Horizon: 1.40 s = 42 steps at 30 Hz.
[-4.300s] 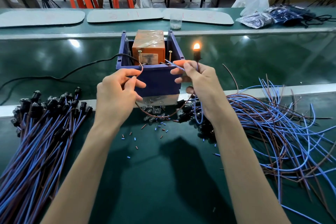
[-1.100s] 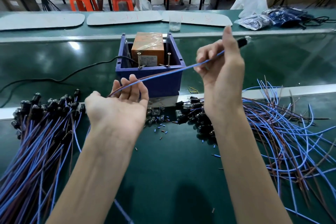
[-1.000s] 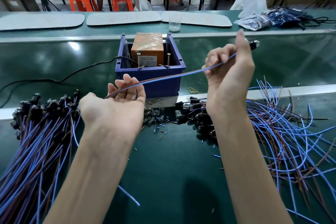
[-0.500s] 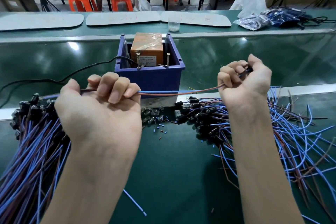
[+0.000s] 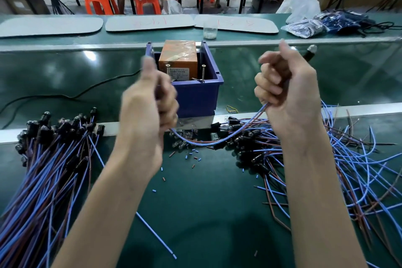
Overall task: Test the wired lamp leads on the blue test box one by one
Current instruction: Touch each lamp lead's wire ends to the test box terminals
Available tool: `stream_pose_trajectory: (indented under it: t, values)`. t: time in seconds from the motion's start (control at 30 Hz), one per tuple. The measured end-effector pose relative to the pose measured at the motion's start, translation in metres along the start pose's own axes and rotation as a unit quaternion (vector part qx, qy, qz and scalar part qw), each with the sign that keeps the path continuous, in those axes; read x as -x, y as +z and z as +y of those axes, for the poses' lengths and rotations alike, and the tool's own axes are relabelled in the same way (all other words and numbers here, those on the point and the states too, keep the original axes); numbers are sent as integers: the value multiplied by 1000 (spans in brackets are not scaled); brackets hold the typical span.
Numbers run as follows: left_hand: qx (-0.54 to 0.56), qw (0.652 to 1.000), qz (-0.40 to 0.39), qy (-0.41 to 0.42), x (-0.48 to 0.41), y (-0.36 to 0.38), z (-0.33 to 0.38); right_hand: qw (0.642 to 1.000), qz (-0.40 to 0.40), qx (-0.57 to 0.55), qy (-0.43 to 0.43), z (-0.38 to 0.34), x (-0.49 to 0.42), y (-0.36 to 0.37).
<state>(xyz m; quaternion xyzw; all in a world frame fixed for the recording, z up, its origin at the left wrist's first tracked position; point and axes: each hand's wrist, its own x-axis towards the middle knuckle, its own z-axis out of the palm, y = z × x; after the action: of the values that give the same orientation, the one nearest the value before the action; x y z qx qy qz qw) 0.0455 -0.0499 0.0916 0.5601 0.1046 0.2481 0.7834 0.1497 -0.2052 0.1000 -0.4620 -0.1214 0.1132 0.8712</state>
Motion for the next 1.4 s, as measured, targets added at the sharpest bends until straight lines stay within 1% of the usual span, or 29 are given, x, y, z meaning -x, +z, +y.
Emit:
stream_pose_trajectory:
  t: [0.1, 0.17, 0.23, 0.37, 0.53, 0.7, 0.9, 1.03, 1.23, 1.33, 1.4]
  values:
    - [-139, 985, -105, -14, 3, 7, -11, 987, -69, 143, -29, 3, 6, 4]
    - [-177, 974, -139, -4, 2, 7, -16, 973, -106, 205, -24, 7, 9, 7]
    - [-191, 969, -154, 8, 2, 6, -16, 962, -120, 243, -19, 11, 11, 11]
    - [-222, 964, -145, 22, -1, 1, -17, 948, -129, 287, -36, 13, 14, 14]
    - [-249, 959, -134, 31, -2, -1, -18, 953, -131, 270, -39, 13, 13, 14]
    - [-260, 958, -117, 33, -3, -2, -19, 946, -129, 296, -39, 16, 10, 13]
    - [-266, 956, -120, 31, -5, -5, -19, 927, -170, 333, -31, 16, 9, 9]
    - [-279, 951, -128, 34, -6, -7, -18, 923, -176, 341, -38, 15, 9, 7]
    - [-298, 946, -128, 29, -6, -8, -17, 905, -193, 378, -42, 15, 8, 6]
    - [-310, 942, -128, 29, -7, -8, -17, 895, -191, 401, -40, 16, 7, 7]
    - [-324, 937, -124, 32, -7, -8, -18, 889, -171, 423, -36, 20, 5, 8]
